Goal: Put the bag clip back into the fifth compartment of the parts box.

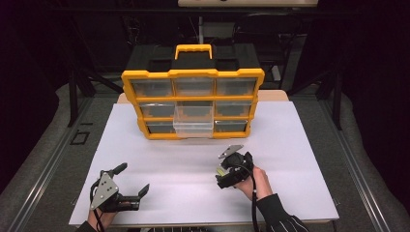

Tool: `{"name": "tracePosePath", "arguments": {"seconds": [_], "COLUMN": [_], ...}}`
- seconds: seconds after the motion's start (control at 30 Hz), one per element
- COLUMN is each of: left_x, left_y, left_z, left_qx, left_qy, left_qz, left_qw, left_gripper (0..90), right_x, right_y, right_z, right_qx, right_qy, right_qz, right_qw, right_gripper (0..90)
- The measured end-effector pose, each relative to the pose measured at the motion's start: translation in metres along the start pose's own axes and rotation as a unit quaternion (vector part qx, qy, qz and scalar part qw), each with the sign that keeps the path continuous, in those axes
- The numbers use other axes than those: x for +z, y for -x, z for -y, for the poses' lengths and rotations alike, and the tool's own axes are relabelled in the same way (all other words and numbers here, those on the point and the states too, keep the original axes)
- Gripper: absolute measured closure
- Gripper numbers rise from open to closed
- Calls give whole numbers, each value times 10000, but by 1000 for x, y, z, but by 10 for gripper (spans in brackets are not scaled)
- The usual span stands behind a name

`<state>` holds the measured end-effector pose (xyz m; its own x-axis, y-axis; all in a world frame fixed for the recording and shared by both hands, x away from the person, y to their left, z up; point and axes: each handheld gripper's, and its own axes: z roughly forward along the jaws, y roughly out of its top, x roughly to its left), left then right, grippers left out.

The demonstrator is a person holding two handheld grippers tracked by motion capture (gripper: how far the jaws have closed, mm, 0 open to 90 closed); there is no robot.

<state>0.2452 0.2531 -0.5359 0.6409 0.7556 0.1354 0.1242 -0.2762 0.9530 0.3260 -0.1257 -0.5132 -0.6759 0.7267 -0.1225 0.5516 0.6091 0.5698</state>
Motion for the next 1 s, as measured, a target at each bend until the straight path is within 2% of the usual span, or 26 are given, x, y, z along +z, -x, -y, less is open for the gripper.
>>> {"name": "tracePosePath", "arguments": {"seconds": [0.13,0.37,0.4,0.43,0.5,0.53,0.63,0.7,0.93,1.0], "left_x": [0,0,0,0,0,0,0,0,0,0], "left_y": [0,0,0,0,0,0,0,0,0,0], "left_z": [0,0,0,0,0,0,0,0,0,0], "left_qx": [-6,-9,-4,-9,-10,-6,-8,-6,-6,-5], "left_qy": [-16,-19,-23,-18,-19,-20,-19,-20,-22,-22], "left_qz": [14,18,20,22,23,24,32,36,38,38], "left_qw": [10000,10000,10000,10000,10000,10000,10000,10000,10000,10000], "left_gripper": [1,1,1,1,1,1,1,1,1,1], "right_x": [2,8,9,9,11,14,15,18,25,25], "right_y": [-1,-5,-6,-6,-7,-7,-8,-8,-9,-10], "right_z": [-3,-8,-10,-10,-11,-12,-14,-14,-17,-17], "right_qx": [18,85,129,129,168,219,220,236,333,329], "right_qy": [-131,-394,-506,-506,-581,-624,-750,-808,-1053,-1079], "right_qz": [18,48,45,45,1,-65,-66,-159,-139,-126], "right_qw": [9999,9992,9986,9986,9982,9978,9969,9963,9938,9935], "right_gripper": [164,359,422,422,462,512,552,591,707,711]}}
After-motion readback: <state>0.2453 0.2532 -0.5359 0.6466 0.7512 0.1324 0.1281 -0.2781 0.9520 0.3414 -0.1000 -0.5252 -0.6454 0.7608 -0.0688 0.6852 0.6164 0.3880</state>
